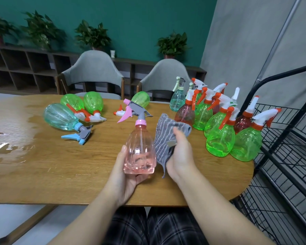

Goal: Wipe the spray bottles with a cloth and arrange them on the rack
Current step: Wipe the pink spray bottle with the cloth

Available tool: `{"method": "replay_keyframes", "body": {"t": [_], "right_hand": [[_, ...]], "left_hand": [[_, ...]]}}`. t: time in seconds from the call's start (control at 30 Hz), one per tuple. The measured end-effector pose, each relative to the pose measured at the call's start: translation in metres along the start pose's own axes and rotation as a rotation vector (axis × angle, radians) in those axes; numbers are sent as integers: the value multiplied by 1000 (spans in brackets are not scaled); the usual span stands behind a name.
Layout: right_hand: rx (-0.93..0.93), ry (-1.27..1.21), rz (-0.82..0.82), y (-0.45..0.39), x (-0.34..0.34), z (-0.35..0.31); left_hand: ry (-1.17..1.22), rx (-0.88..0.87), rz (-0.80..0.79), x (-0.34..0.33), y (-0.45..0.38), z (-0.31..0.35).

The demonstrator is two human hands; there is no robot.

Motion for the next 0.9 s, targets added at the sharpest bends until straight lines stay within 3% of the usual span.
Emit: {"method": "replay_keyframes", "body": {"t": [0.17, 0.37, 0.57, 0.9], "right_hand": [[325, 651, -179, 11, -37, -4], [453, 869, -163, 7, -31, 4], [530, 924, -239, 15, -34, 9], [625, 712, -382, 27, -30, 15]], "left_hand": [[4, 32, -29, -8, 2, -1], [-6, 49, 1, -3, -1, -4], [-7, 61, 24, 1, -4, -7], [35, 48, 78, 6, -6, -7]]}}
Point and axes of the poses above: each hand's wrist, its own y-axis away from the middle knuckle, its own x-axis out of the back of the hand, z = x × y, the point moved 9 cm from there along -y, towards the middle knuckle, and after that the axes turned 3 degrees about y, right-handed, at the moved point
